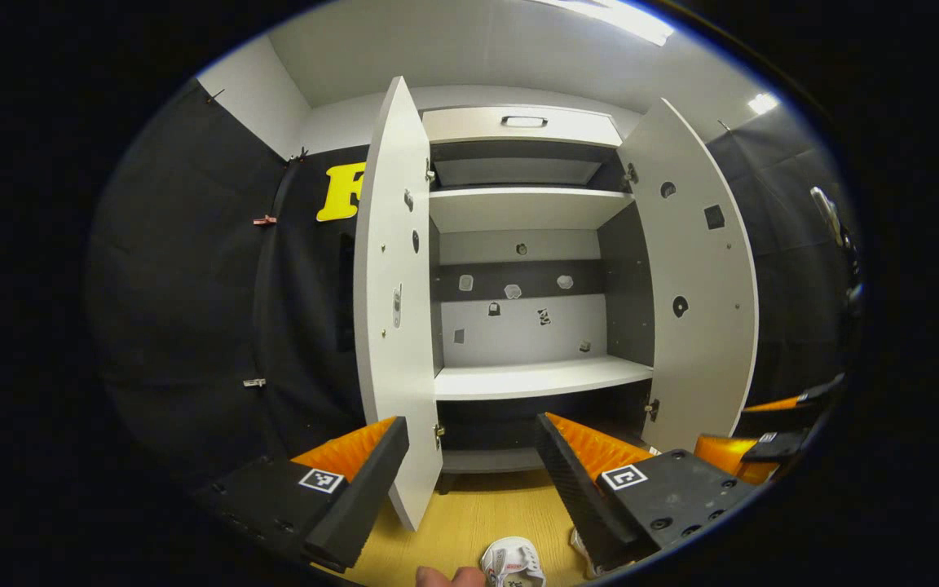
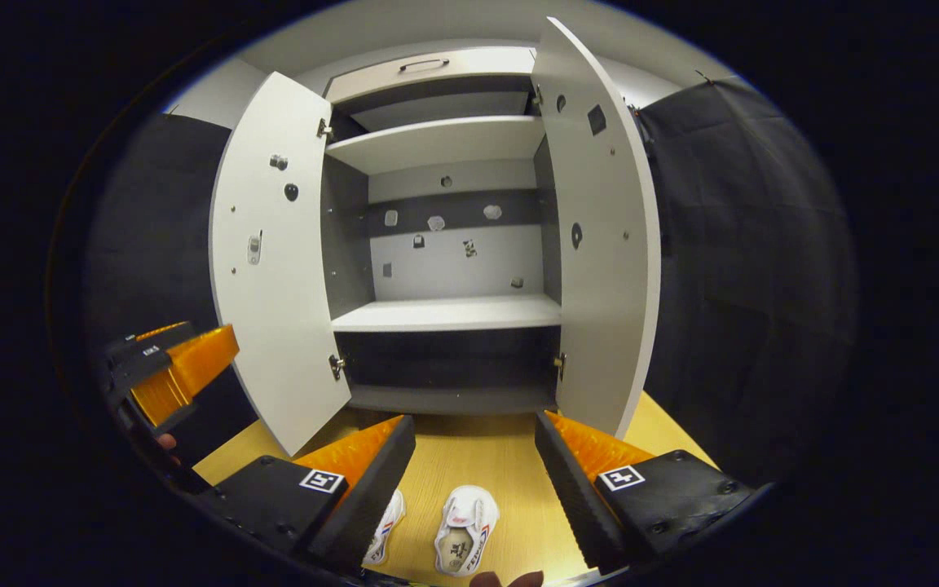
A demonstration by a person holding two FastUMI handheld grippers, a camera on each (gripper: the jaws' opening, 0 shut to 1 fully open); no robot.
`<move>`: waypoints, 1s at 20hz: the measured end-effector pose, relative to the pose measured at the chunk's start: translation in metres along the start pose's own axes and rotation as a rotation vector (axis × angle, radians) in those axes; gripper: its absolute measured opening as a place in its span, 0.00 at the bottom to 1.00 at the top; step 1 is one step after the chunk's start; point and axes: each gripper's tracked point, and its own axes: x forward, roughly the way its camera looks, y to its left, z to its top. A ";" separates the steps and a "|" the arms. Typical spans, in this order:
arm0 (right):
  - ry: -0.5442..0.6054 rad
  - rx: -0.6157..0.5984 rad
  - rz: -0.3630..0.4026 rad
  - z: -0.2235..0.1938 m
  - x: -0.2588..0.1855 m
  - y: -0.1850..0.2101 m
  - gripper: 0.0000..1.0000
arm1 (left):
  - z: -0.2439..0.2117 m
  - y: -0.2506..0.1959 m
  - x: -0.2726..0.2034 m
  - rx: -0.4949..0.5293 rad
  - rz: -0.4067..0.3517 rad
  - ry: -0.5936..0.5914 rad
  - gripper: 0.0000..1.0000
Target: Grab one shoe with the right hand and put it into the shoe cabinet, grab the other shoe with the left hand and put it into the shoe cabinet; then close the right door with the right hand and the left door with the left hand.
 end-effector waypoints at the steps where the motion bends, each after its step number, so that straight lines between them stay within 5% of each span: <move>1: 0.040 0.009 0.006 -0.019 0.002 0.003 0.97 | -0.004 0.003 -0.001 -0.002 0.010 0.004 0.98; 10: 0.372 0.065 0.029 -0.204 0.028 0.023 0.95 | -0.052 0.029 -0.005 0.037 0.089 0.079 0.98; 15: 0.457 0.105 -0.004 -0.261 0.054 0.029 0.48 | -0.082 0.039 -0.011 0.052 0.118 0.142 0.98; 20: 0.467 0.090 -0.057 -0.295 0.086 0.030 0.31 | -0.101 0.049 -0.015 0.058 0.145 0.182 0.98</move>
